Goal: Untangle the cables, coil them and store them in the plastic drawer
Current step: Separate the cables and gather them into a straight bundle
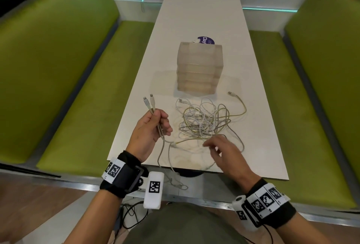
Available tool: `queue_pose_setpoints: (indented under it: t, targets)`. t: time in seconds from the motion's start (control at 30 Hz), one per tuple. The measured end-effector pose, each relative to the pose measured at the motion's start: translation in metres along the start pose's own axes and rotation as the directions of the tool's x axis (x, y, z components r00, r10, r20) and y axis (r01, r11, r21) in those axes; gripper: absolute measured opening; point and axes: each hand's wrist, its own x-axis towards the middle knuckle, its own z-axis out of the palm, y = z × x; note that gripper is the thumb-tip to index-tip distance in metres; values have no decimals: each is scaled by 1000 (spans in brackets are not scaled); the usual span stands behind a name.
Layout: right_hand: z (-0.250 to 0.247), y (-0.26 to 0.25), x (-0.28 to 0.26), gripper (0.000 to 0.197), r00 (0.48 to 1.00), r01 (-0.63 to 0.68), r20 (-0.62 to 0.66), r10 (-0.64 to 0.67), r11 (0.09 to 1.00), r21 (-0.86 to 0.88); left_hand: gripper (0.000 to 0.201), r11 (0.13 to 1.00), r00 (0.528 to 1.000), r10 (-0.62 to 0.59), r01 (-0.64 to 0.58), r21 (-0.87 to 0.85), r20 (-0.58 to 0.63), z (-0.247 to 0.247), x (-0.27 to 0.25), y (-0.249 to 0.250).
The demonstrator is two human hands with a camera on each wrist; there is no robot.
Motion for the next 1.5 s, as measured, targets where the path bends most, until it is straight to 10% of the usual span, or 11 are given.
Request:
queue_pose_setpoints:
  t: [0.17,0.33,0.6,0.77,1.0,1.2,1.5]
  targets:
    - [-12,16,-4,37,965,-184,167,204,975,-126,32,999,1000,-21,21,33,-1,2,-2,-6]
    - [-12,19,-8,58,960,27,278,20,986,-165,32,998,1000,-23,23,54,-7,4,0,-13]
    - [3,29,6,41,913,317,362,-187,883,-345,31,994,999,-51,53,99,-18,3,0,-21]
    - [11,24,16,2,785,564,508,-355,750,-346,32,991,997,-69,72,111,-36,-1,1,-26]
    - [-17,-11,48,7,990,139,-5,-139,989,49,23,995,986,-83,89,38,-144,-1,4,-44]
    - [-6,-38,60,7,941,10,-315,128,916,402,21,994,985,-105,107,7,-136,22,12,-57]
    - [15,-20,52,15,994,89,-90,-62,937,337,26,988,989,-143,141,-68,-33,35,19,-53]
